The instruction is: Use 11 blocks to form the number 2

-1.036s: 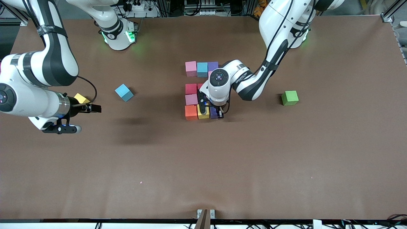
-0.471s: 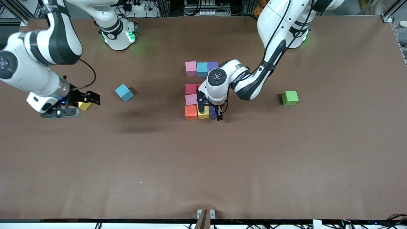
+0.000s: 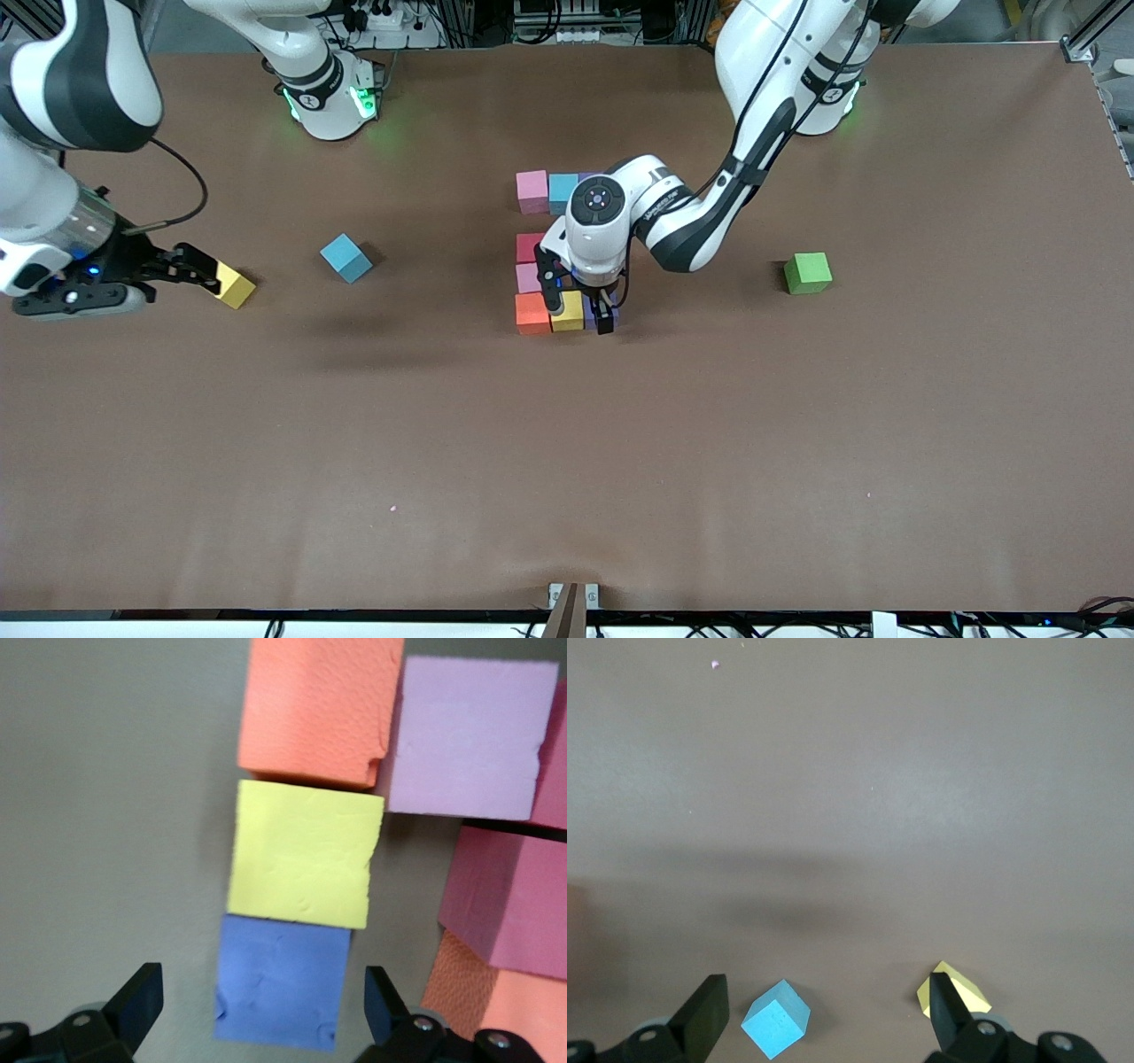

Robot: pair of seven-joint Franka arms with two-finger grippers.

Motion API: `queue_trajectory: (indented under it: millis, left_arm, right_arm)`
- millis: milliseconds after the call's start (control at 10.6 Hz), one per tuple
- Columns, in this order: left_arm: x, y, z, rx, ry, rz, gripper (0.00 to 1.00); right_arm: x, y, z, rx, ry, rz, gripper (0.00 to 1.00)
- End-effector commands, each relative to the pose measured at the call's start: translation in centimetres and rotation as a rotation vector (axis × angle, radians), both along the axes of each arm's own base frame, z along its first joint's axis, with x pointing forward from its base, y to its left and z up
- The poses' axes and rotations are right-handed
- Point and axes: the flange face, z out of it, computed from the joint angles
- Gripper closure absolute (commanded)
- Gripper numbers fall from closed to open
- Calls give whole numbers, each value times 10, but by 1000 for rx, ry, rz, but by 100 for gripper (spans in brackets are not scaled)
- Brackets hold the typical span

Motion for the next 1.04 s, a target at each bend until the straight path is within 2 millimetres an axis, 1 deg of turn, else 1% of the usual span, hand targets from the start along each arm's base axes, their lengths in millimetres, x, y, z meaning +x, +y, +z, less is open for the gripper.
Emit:
queue_trajectory:
  millis: [0, 94, 188, 283, 377, 471, 565, 659, 753, 848, 942]
  left_arm:
    - [15, 21, 52, 10, -38, 41, 0]
    - [27, 35, 75, 7, -49, 72, 0]
    - [39, 50, 92, 0, -51, 111, 0]
    - [58, 69, 110, -23, -53, 169, 0]
    - [72, 84, 129, -41, -56, 217, 0]
    - [92, 107, 145, -45, -42, 276, 0]
    - [112, 134, 162, -47, -30, 337, 0]
    - [128, 161, 182, -58, -42, 388, 0]
    - [144, 191, 194, -71, -52, 457, 0]
    - [156, 217, 211, -90, -66, 551, 0]
    - [162, 235, 223, -86, -67, 602, 0]
  right_arm:
    - [0, -6, 50, -8, -2, 24, 0]
    - [-1, -7, 67, -9, -2, 40, 0]
    - [-1, -11, 81, -15, -12, 81, 0]
    - [-2, -17, 93, -17, -16, 107, 0]
    - [-4, -17, 102, -16, -9, 105, 0]
    - [-4, -16, 109, -17, -11, 103, 0]
    - [-5, -15, 113, -17, -13, 101, 0]
    - [-6, -16, 113, -15, 1, 76, 0]
    - [-10, -14, 109, -10, 41, 25, 0]
    - [-14, -14, 107, -7, 77, 5, 0]
    - [-17, -16, 106, -7, 92, 2, 0]
